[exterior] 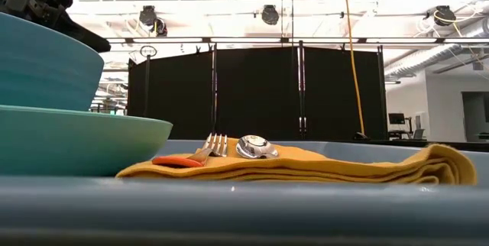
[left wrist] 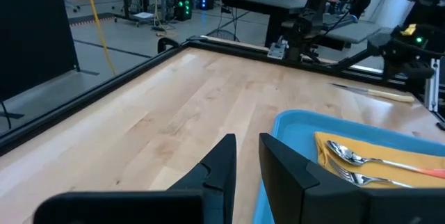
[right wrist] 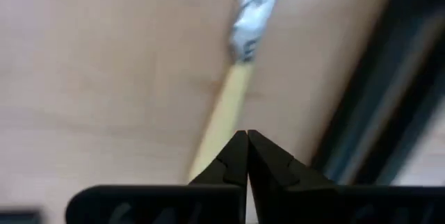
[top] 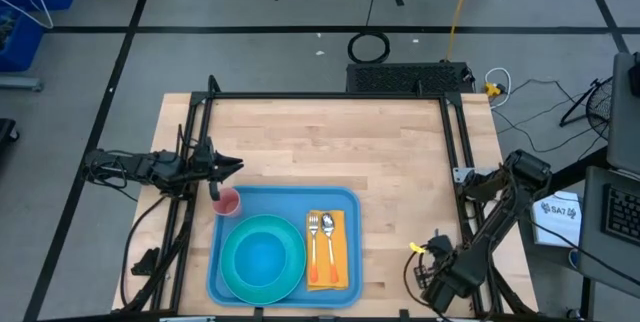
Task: Set up tray
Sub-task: Put the yellow knife on the yellow napkin
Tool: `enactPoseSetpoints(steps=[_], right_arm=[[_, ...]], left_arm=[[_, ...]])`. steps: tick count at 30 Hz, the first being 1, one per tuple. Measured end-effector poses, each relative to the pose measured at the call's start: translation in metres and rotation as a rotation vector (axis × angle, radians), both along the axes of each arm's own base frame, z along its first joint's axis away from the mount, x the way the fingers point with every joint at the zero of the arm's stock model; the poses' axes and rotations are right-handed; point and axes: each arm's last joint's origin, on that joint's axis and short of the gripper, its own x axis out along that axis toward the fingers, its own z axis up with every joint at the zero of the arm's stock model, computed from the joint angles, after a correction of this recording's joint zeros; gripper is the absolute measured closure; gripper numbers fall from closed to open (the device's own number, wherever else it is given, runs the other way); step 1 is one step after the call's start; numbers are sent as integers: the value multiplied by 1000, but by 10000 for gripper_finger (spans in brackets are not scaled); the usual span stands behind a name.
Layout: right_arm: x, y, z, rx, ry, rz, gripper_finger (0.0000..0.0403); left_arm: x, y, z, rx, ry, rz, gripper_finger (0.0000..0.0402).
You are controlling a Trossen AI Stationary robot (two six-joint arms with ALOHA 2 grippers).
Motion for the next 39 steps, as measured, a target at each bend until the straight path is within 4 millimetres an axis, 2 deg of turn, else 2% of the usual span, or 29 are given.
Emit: enactPoseSetpoints(steps=[5,8,16,21,27,33,39], right_arm=[[-1,2,-26,150,-6,10,398],[-5,0,-34,176,15,18,377],[-6,-1,-37,166,15,19,289],[-5,1,-37,194,6,20,257],[-4,4,-35,229,-9,21,256],[-4,1,-24,269,-19,13,262],[6,-7,-23,203,-113,-16,263]], left_arm=[[0,0,0,0,2,1,334],[0,0,0,-3,1,2,334],[0,0,0,-11,-3,17,334],[0,1,0,-10,-4,23,334],[0,1,0,-9,-4,23,334],[0,1,0,-9,-4,23,334],[0,1,0,-11,-4,23,334]])
